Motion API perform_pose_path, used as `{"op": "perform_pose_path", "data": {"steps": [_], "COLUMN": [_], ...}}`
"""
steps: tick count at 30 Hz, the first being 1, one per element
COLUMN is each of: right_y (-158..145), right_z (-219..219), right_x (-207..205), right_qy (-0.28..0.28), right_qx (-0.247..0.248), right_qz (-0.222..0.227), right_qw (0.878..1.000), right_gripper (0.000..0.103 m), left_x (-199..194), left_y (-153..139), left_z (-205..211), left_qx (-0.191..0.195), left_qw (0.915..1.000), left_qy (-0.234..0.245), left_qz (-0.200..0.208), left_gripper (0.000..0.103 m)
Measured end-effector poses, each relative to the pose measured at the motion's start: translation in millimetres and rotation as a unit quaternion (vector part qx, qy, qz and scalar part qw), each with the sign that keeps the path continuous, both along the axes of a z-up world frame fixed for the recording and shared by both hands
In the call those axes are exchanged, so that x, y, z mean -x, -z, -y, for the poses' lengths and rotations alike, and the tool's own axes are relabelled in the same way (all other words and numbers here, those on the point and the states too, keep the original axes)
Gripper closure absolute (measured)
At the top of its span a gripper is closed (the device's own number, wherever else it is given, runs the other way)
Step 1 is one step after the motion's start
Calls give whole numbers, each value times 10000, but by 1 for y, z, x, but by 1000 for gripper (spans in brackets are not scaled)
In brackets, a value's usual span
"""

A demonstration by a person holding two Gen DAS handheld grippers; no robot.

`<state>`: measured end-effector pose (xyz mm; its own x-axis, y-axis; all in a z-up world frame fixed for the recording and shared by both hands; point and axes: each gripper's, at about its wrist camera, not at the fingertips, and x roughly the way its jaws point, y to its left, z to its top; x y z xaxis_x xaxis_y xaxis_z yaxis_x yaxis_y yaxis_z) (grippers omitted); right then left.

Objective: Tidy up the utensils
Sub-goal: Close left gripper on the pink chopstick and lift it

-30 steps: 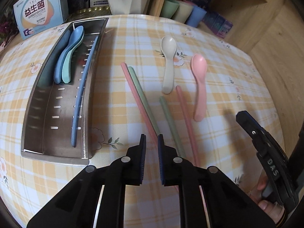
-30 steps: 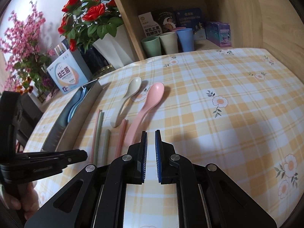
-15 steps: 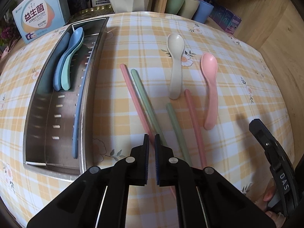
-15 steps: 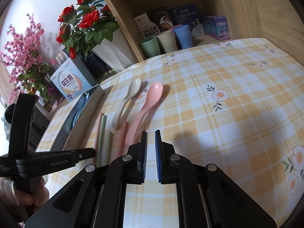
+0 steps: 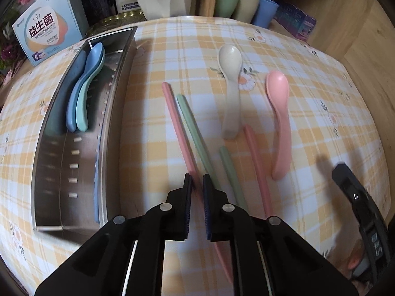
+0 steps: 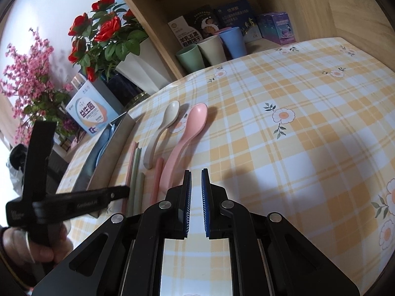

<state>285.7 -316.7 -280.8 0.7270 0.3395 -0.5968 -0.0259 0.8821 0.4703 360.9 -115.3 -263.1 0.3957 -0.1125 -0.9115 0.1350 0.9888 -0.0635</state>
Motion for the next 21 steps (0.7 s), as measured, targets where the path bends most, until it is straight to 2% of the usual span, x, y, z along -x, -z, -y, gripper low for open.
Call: {"op": "perform_pose_path", "data": {"steps": [5, 8, 17, 21], "right_y": [1, 1, 1, 2], "right_z": [2, 3, 4, 5], "right_x": [0, 1, 1, 1], "right_qy": [37, 50, 43, 63], "right_qx": [-76, -117, -158, -189], "right_qz": [-22, -11, -6, -15], "right_qw": [10000, 9999, 9999, 9998], "right_gripper": [94, 94, 94, 94], "left_x": [28, 43, 36, 23], "left_y": [-1, -1, -1, 0], "left_z": [-5, -14, -4, -1], "left_qx": [193, 398, -31, -90], "left_qw": [9989, 9974, 9994, 9996], "left_qy": [72, -83, 23, 69], "left_qz": [-412, -591, -344, -257], "left_gripper": [95, 94, 94, 94]}}
